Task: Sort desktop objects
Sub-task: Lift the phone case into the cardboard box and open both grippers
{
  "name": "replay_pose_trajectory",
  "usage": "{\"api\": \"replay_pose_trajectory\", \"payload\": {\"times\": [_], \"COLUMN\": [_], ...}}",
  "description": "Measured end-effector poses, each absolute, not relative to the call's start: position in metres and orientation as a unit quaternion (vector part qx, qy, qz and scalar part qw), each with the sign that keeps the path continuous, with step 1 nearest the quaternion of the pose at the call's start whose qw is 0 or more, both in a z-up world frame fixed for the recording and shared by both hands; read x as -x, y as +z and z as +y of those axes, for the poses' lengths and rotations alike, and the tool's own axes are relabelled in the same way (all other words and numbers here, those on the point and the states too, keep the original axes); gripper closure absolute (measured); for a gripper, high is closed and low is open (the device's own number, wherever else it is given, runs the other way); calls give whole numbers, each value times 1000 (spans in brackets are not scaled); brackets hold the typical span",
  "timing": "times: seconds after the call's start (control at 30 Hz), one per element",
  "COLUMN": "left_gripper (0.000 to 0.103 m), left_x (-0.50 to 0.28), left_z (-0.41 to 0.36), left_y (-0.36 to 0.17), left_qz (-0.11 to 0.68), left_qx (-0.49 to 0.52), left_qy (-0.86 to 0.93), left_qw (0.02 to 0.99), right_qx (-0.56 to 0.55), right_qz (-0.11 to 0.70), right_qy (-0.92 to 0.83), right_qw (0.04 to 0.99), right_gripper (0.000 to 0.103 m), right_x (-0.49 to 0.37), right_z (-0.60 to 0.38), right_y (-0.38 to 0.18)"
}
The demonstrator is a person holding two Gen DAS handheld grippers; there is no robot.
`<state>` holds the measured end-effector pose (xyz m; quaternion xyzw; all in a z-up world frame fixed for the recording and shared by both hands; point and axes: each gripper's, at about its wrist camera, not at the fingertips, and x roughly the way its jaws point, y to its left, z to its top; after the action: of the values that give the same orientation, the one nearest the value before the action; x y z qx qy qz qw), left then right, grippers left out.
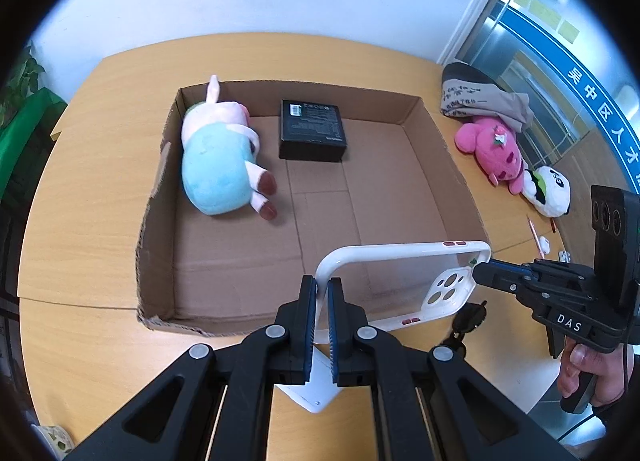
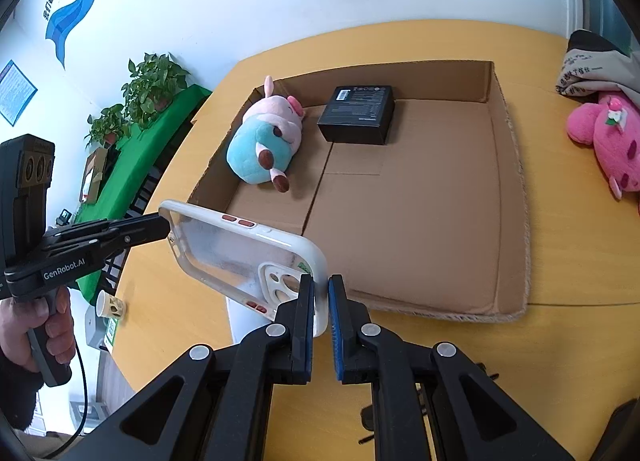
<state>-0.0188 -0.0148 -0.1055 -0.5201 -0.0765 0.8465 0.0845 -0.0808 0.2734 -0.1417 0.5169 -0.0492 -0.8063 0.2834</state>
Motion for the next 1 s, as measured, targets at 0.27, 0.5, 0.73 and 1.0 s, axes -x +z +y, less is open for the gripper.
{"api": "replay_pose_trajectory", "payload": {"times": [0.27, 0.5, 0.73, 1.0], "left_gripper": [98, 98, 98, 98], "left_x": [44, 71, 85, 87], "left_z": [-46, -72, -87, -102], "left_y": [-120, -160, -207, -242], "left_qz": [-85, -84, -85, -91], "left_qx": [527, 557, 606, 651], "left_qy": [843, 824, 789, 753], "left_qw": [74, 62, 44, 8], "right_qx": [-515, -543, -609, -683], "right_qz": [-36, -41, -45, -61], "right_qy": [-807, -790, -746, -678], "right_qw": [287, 281, 267, 264], "right_gripper": [95, 95, 95, 93], "right_x": [114, 151, 171, 185], "right_z": [240, 209, 183, 157], "right_y": [-149, -180, -235, -289]}}
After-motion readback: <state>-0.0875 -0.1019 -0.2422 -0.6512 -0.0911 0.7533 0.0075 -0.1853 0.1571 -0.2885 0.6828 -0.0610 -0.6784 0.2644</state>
